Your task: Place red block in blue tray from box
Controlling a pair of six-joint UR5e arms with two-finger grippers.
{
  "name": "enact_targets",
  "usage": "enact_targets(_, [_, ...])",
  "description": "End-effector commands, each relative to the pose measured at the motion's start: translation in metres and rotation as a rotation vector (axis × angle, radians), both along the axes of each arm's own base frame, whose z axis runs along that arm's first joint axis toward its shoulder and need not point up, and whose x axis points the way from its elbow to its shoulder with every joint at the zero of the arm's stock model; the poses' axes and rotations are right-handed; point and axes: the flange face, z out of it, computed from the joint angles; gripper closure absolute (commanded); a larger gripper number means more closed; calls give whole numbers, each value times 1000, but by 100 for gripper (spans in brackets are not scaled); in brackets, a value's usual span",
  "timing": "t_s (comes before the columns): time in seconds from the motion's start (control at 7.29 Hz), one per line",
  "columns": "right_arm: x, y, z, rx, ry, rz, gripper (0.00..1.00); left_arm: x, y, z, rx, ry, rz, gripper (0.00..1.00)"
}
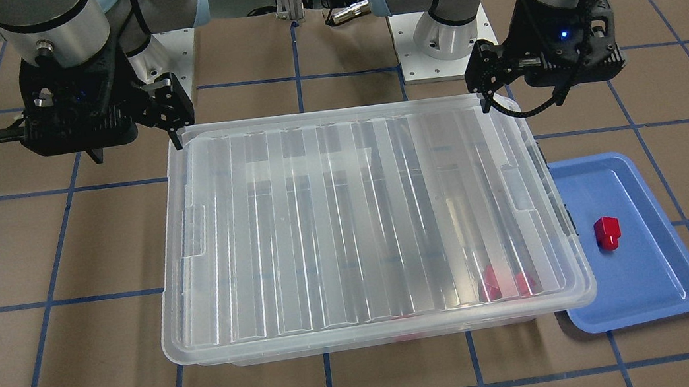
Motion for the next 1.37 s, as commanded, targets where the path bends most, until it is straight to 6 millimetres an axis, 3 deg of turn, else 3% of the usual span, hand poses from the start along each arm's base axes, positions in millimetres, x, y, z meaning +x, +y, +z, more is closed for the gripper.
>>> enact_targets(0.0, [-2,0,1,-2,1,-3,0,0,0,1,-2,-1,0,0])
enact_targets(1.24, [-2,1,0,7,4,-1,0,0,4,1,3,-2,27,0])
